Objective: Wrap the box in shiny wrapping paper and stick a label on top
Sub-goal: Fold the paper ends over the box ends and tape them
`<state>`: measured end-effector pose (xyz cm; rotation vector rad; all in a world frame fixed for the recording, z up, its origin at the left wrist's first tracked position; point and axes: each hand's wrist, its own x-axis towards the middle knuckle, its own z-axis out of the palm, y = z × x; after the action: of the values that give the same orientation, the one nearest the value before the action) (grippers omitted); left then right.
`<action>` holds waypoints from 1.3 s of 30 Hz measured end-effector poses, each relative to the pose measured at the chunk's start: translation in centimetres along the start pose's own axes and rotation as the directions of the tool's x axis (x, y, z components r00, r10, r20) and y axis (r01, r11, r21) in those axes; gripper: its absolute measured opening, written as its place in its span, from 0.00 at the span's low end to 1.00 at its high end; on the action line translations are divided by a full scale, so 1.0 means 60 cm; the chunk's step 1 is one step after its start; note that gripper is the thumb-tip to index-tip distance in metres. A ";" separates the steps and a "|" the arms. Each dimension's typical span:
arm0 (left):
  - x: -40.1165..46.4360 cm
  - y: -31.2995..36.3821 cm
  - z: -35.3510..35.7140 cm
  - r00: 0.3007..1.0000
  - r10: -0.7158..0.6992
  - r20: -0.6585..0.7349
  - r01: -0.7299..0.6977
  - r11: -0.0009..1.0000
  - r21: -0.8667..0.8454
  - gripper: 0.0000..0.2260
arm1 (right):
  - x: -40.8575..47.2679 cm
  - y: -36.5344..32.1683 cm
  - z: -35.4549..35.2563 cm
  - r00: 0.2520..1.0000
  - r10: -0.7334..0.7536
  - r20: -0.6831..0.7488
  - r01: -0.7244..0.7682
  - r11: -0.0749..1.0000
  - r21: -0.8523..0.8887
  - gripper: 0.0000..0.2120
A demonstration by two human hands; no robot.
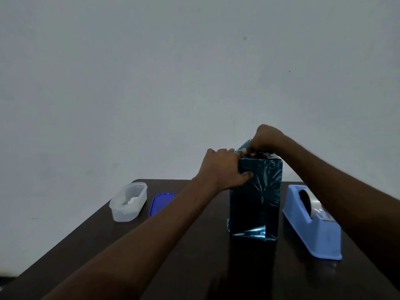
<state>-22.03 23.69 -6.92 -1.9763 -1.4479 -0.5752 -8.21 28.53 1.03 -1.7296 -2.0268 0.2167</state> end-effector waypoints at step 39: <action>0.079 -0.003 0.004 0.632 -0.619 0.467 0.675 0.144 -0.724 0.07 | -0.030 0.081 0.056 0.786 -0.035 -0.617 0.192 0.963 0.190 0.09</action>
<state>-20.76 27.13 -3.94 -1.8343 -2.3829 -2.0492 -5.16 28.35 -4.35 -1.2906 -1.5354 -0.1244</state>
